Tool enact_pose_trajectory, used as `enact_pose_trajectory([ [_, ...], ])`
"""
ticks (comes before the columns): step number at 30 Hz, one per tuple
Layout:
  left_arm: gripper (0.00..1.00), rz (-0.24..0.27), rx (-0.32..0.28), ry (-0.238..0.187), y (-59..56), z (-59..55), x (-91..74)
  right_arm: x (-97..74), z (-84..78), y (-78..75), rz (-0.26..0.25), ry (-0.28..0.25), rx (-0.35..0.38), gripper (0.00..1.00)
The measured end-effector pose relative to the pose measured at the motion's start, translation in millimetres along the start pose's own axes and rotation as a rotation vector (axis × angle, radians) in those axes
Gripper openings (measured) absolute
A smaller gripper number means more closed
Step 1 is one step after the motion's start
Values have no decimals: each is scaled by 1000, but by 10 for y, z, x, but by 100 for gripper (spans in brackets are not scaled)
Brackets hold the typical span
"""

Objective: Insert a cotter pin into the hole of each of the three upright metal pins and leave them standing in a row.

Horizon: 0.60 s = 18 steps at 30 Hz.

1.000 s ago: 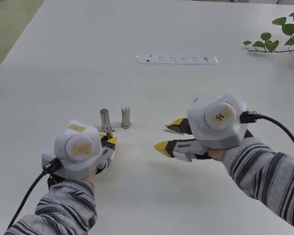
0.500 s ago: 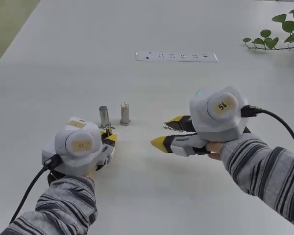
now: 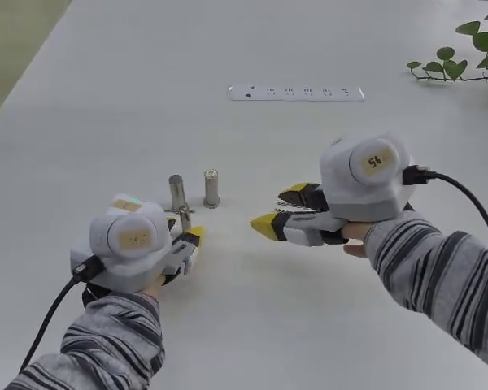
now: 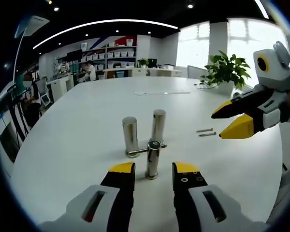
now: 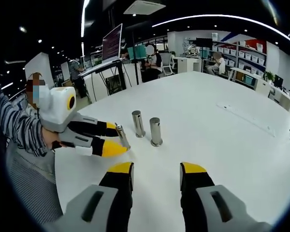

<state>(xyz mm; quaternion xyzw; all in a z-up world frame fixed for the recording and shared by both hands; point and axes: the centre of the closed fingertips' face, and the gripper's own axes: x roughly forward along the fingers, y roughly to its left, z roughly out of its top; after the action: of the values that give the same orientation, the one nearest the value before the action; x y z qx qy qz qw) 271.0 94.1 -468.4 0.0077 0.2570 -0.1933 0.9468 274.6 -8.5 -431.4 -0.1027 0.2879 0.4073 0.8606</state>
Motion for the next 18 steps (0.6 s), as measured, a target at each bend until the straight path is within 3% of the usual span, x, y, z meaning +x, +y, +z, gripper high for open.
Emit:
enact_pose_trajectory([
  [6, 44, -25, -18, -16, -31, 18, -71, 121, 192, -31, 5, -70, 25, 32],
  [12, 60, -34, 14, -48, -72, 81, -153, 289, 324, 19, 11, -104, 5, 30],
  [15, 65, -41, 29, -48, -90, 63, -181, 394, 365, 55, 0, -106, -65, 27],
  [18, 69, -46, 36, -51, -105, 57, -227, 475, 385, 95, 14, -106, -57, 25],
])
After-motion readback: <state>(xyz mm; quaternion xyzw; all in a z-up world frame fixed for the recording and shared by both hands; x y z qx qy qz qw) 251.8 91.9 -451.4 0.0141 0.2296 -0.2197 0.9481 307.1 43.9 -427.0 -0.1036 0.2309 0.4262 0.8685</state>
